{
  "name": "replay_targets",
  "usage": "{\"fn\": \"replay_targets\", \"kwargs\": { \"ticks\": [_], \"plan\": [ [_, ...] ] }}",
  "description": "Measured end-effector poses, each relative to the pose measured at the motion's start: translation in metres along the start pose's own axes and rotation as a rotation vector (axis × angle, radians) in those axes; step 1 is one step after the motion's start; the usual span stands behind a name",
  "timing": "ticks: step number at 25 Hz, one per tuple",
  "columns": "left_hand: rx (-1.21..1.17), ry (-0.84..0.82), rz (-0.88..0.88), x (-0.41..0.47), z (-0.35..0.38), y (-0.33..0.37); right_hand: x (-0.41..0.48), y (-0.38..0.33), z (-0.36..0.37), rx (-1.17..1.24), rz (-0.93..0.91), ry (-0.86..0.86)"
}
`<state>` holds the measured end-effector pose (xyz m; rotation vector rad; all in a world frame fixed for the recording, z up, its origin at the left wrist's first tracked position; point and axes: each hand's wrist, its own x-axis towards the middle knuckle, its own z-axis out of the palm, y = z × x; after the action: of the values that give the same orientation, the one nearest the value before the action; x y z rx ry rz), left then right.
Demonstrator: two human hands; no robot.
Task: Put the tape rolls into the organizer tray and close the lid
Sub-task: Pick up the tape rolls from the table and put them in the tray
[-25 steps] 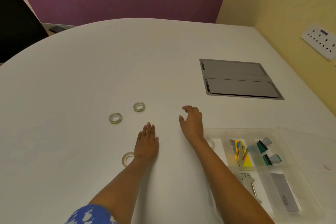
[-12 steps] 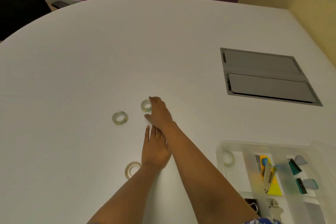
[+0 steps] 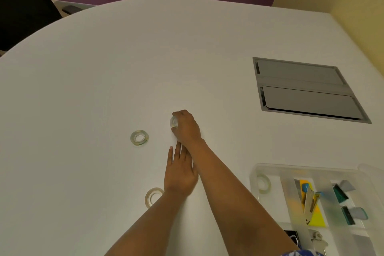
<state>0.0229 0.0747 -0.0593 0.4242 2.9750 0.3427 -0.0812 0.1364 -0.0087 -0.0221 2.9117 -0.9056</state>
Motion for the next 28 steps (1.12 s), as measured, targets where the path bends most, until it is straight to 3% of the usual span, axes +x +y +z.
{"fn": "replay_targets", "kwargs": {
  "ticks": [5, 13, 18, 23, 28],
  "plan": [
    [-0.039, 0.036, -0.023, 0.006, 0.007, 0.002, -0.045, 0.009, -0.043, 0.153, 0.056, 0.172],
    [-0.039, -0.118, -0.04, -0.022, 0.005, 0.015, -0.136, 0.062, -0.111, 0.159, 0.263, 0.329],
    [-0.082, -0.142, -0.018, -0.045, 0.0, 0.021, -0.177, 0.091, -0.128, 0.094, 0.426, 0.283],
    [-0.068, -0.218, -0.026, -0.055, -0.005, 0.022, -0.202, 0.11, -0.122, -0.098, 0.623, 0.05],
    [-0.066, -0.245, -0.009, -0.06, -0.008, 0.021, -0.213, 0.121, -0.1, -0.151, 0.603, 0.128]
  ]
}}
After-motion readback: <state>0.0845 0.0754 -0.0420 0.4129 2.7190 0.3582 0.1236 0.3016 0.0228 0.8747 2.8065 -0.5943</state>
